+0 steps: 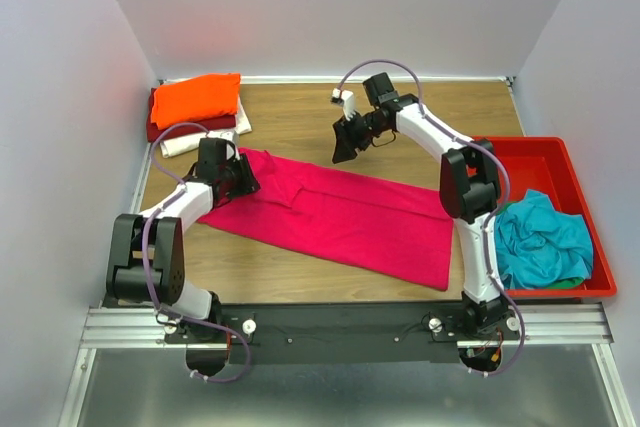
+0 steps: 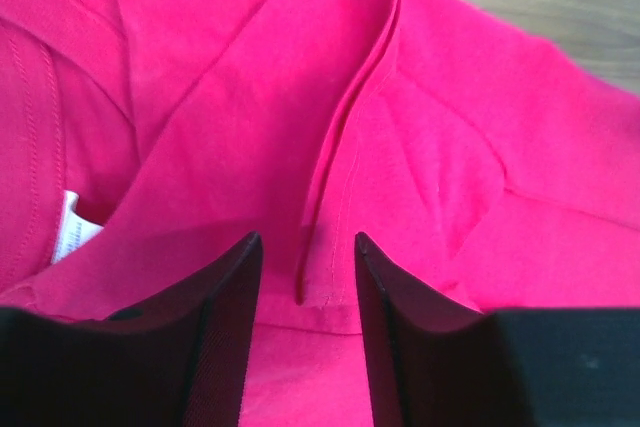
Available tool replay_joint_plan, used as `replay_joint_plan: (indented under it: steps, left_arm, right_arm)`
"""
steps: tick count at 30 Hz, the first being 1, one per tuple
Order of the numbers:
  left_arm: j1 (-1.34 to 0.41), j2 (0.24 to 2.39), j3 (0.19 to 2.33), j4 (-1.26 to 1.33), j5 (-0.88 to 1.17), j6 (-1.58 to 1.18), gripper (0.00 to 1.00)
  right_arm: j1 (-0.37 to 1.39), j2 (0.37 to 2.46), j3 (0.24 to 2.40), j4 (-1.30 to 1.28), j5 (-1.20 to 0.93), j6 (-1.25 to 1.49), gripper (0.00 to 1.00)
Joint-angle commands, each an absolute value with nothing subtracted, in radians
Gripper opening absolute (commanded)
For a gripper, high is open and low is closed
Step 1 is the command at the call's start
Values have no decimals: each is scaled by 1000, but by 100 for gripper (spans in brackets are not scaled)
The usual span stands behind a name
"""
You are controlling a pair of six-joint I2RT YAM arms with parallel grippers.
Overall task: Fold and stack the t-shirts
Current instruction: Fold the tshirt
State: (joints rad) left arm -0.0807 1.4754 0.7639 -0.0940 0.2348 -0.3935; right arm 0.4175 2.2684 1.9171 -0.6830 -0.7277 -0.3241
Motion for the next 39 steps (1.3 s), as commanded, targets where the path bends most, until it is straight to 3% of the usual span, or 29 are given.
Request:
replay_joint_plan:
  steps: [1,7,11,20,21,24,26,34,39]
  left_arm:
    - [-101,1496,785,-115,218,-380,45]
    - [-112,1509,785,-112,294,-376,28]
    - [-120,1503,802,-94,388,-390,3]
    - [-215,1635,963,-35,616,-477,0]
    - [-225,1660,980,-31,636,-482,4]
    - [-262,1750,1049,-20,727,-497,27]
    - [-265,1764,1086,-23,730,-495,36]
    - [-250,1501,1149,-142,401,-373,58]
    - [-180,1241,1017,-170,177,-331,72]
  right_arm:
    - [416,2210,1899,-693,-761,-341,66]
    - [416,2175,1879,-693,-764,-347,66]
    - [411,2152,1867,-693,-765,-353,66]
    - [393,2099,1841,-692,-764,-359,66]
    - [391,2094,1838,-692,-765,-360,66]
    - [384,2077,1815,-690,-753,-371,66]
    - [379,2066,1798,-690,-744,-379,66]
    - [379,2086,1793,-693,-725,-408,66]
    - [379,2160,1851,-698,-755,-381,66]
